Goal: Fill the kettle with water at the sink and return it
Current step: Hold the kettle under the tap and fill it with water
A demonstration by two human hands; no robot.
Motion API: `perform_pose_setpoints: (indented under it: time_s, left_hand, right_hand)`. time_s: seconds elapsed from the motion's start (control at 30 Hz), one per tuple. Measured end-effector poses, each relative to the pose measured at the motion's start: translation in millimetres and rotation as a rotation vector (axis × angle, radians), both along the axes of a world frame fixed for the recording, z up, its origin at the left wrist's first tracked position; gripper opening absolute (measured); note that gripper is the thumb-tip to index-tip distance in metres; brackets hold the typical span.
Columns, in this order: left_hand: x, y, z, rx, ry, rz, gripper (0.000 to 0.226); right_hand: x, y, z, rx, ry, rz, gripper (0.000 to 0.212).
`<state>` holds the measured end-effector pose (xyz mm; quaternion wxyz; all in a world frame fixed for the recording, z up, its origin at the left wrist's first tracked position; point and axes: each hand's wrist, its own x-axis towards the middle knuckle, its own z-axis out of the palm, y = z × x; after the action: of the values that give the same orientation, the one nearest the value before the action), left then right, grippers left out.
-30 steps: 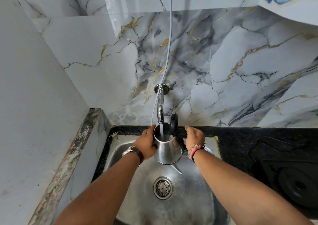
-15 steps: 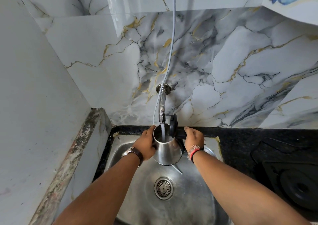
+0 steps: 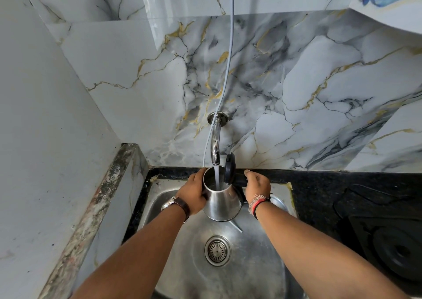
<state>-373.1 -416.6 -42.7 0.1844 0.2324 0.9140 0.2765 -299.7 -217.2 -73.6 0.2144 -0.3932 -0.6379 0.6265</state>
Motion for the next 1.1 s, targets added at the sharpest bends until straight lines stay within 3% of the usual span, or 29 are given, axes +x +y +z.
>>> perform_pose_setpoints:
  time_s: [0.8,1.1]
  left_hand:
    - [-0.6,0.2,-0.9,0.004,0.008,-0.011,0.094]
    - [-1.0,-1.0,-3.5,0.006,-0.007,-0.005,0.096]
  right_hand:
    - [1.9,-1.8,-0.2,0.028,-0.005,-0.004,0.050]
    - [2.1,-4.6,1.9,0.024,-0.004,-0.020,0.040]
